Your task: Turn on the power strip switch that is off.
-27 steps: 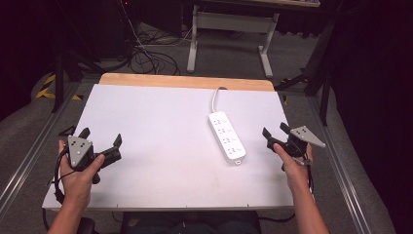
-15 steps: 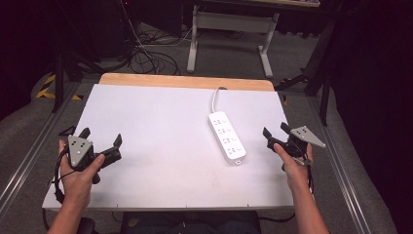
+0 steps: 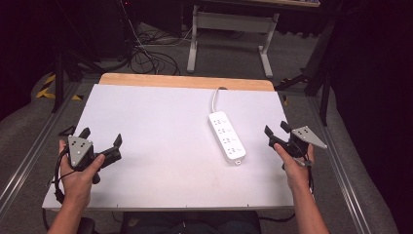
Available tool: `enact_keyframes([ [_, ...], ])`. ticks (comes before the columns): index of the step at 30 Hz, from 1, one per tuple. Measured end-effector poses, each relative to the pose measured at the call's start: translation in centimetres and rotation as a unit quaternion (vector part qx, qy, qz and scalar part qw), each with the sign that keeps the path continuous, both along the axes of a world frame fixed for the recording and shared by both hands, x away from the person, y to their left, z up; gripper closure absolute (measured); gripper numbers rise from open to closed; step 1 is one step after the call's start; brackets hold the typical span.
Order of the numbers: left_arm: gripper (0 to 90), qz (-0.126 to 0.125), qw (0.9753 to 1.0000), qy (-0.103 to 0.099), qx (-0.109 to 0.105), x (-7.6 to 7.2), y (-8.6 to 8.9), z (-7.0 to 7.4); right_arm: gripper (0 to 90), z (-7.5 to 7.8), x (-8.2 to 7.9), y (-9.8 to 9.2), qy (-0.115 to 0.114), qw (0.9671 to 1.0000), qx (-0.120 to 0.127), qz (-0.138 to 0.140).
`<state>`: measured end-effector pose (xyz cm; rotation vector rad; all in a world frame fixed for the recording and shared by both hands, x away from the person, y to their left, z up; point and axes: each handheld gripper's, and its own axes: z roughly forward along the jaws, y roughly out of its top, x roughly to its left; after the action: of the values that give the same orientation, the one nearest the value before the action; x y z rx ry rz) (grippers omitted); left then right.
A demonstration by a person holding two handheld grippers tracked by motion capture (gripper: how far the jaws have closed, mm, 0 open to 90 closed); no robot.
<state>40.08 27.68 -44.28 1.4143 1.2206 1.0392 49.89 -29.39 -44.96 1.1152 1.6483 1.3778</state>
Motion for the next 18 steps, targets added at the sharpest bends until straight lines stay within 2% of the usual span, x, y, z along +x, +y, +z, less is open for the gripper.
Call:
enact_keyframes([
  [12,2.8,-0.001,1.0,-0.001,0.0,0.03,-0.05,-0.01,62.4,0.6,-0.39,0.02,-0.015,0.9998,0.004,0.014],
  [18,2.9,-0.003,1.0,0.0,-0.001,0.02,-0.1,-0.02,77.1,1.03,-0.66,-0.05,-0.01,0.999,0.009,0.043],
])
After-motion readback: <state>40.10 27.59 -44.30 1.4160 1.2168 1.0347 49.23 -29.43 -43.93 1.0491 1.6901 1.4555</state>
